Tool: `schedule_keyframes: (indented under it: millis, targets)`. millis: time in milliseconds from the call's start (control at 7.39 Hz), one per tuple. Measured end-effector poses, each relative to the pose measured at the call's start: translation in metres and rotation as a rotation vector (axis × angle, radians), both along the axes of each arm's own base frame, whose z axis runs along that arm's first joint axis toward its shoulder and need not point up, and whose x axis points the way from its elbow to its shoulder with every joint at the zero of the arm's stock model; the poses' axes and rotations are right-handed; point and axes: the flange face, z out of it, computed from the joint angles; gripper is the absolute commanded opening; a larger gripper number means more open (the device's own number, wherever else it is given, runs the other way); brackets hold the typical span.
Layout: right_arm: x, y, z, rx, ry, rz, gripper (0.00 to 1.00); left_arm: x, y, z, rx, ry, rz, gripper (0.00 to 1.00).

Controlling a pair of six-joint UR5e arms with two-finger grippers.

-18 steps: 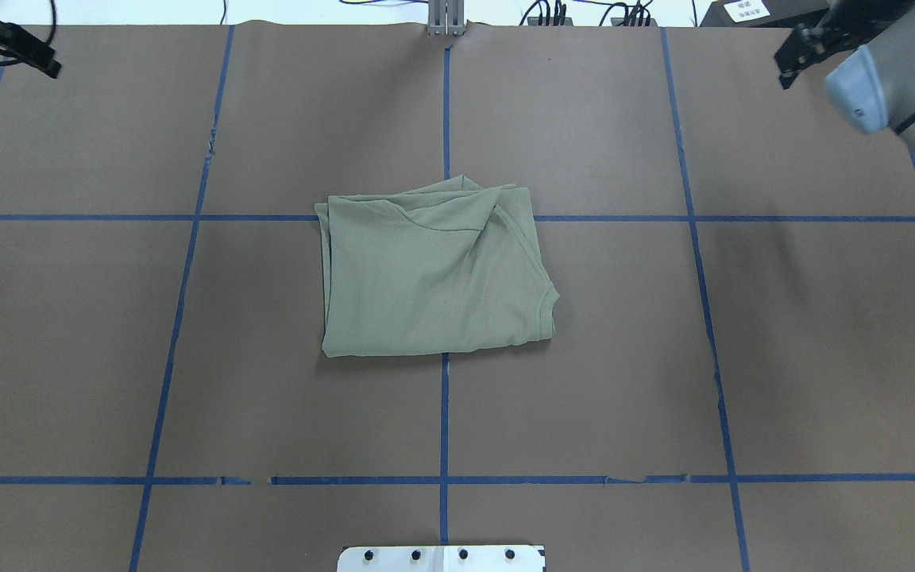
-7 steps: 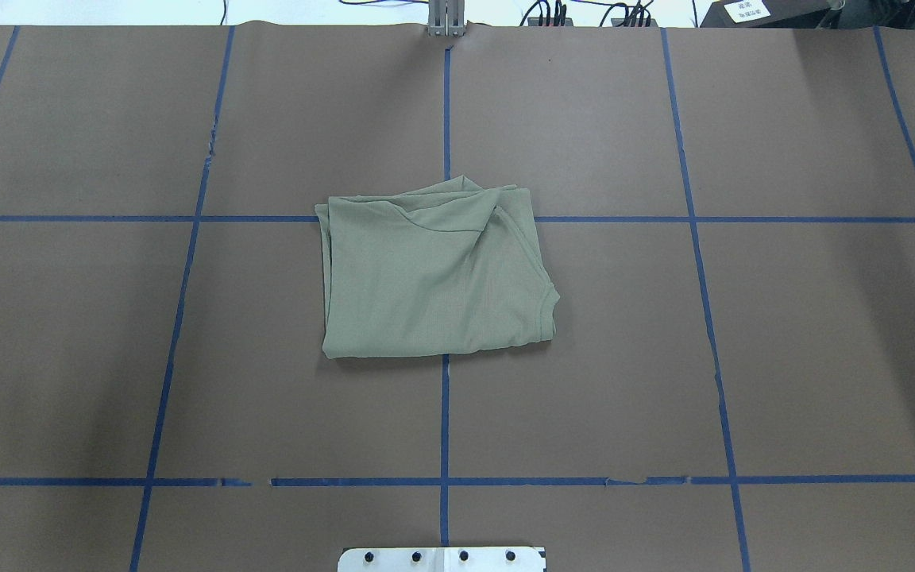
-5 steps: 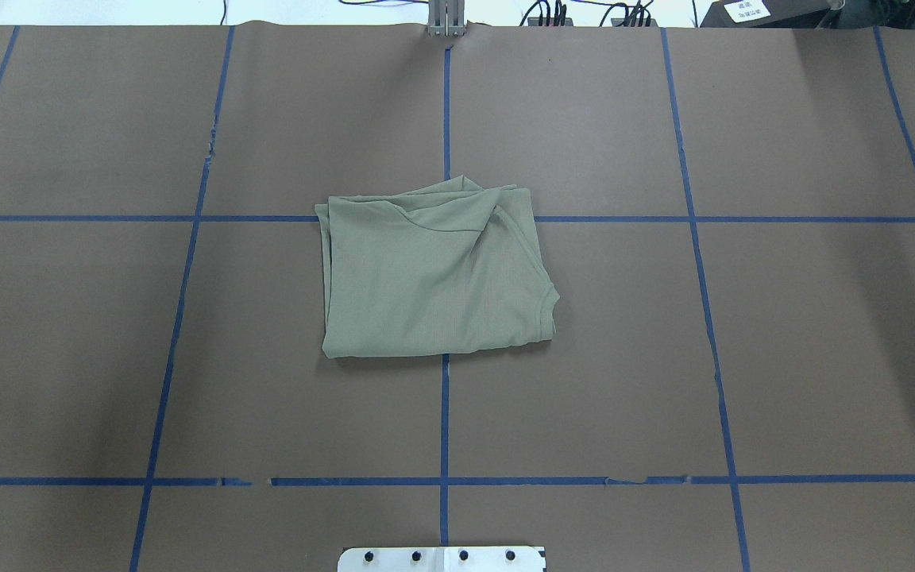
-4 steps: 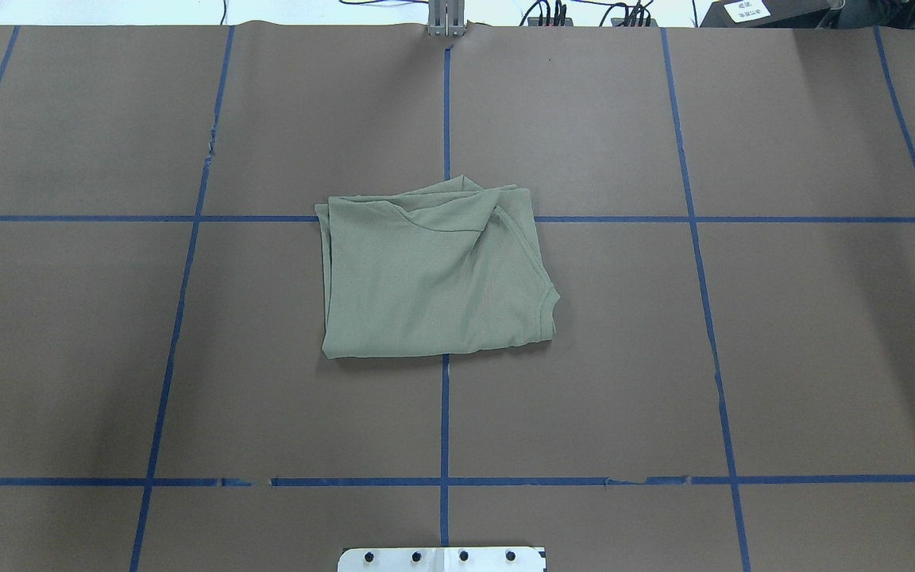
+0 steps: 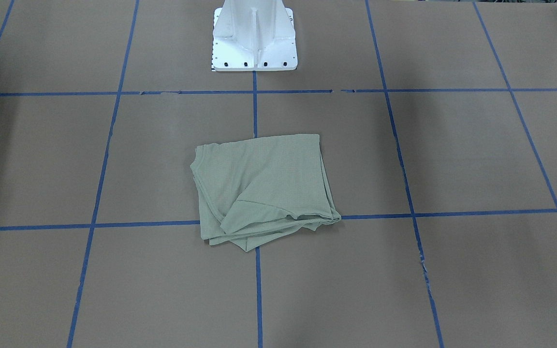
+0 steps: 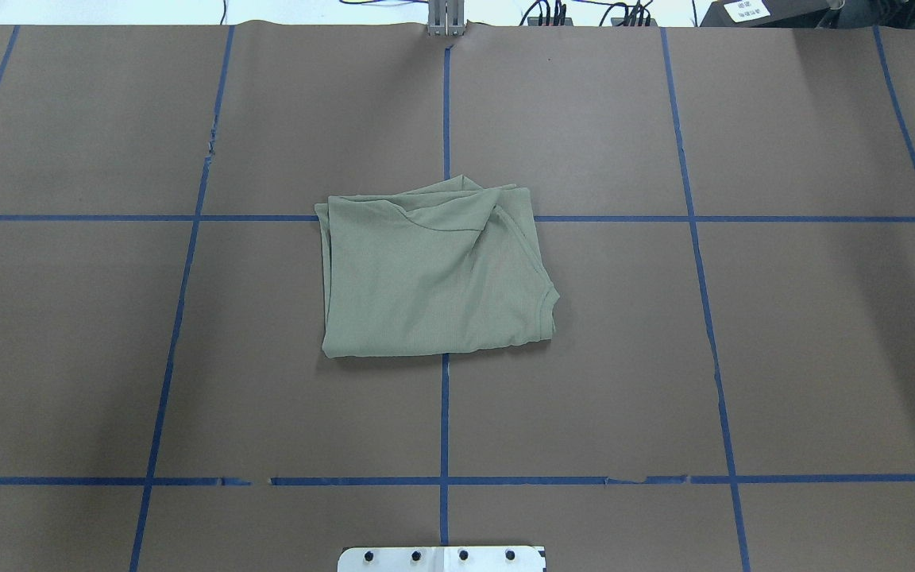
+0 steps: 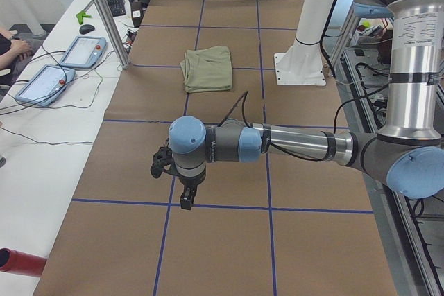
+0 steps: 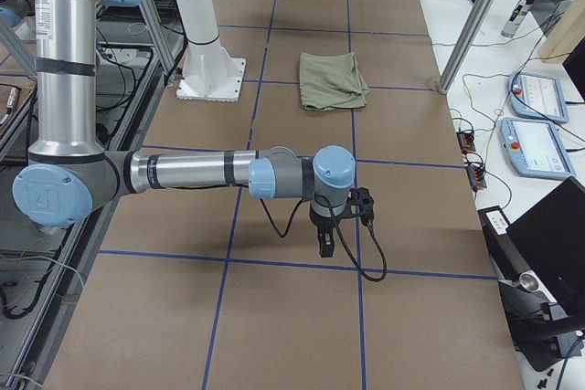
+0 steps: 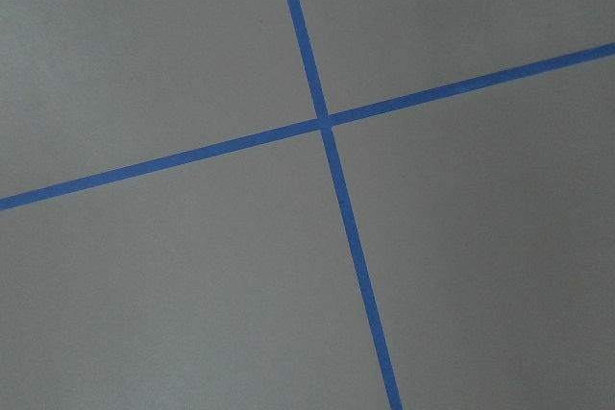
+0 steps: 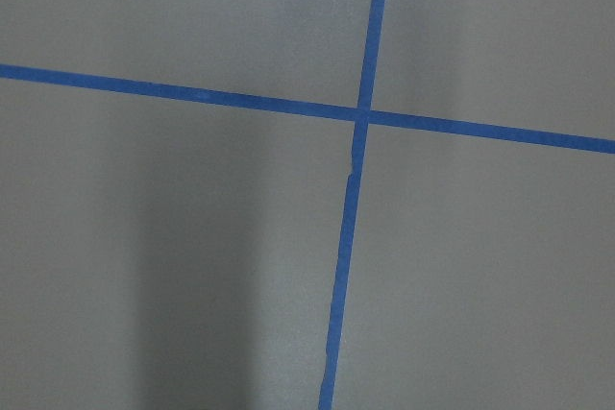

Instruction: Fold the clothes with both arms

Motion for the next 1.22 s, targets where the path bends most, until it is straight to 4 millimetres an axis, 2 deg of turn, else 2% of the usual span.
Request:
schedule_keyframes:
  millis: [271, 541, 947, 1218]
  targets:
    - [0.0, 0.001, 0.001, -0.002, 0.0, 0.0, 1.0, -0.001, -0.001, -0.002, -0.021, 0.002, -0.04, 1.0]
    - [0.003, 0.002, 0.002, -0.004, 0.0, 0.007, 1.0, -0.002, -0.009, -0.012, 0.047, -0.003, -0.048, 1.0]
    - [0.024, 0.016, 0.005, -0.01, 0.001, 0.05, 1.0, -0.001, -0.012, -0.016, 0.078, -0.014, -0.045, 1.0]
    - [0.035, 0.028, -0.006, 0.005, -0.003, 0.076, 1.0, 0.0, -0.012, -0.018, 0.082, -0.015, -0.045, 1.0]
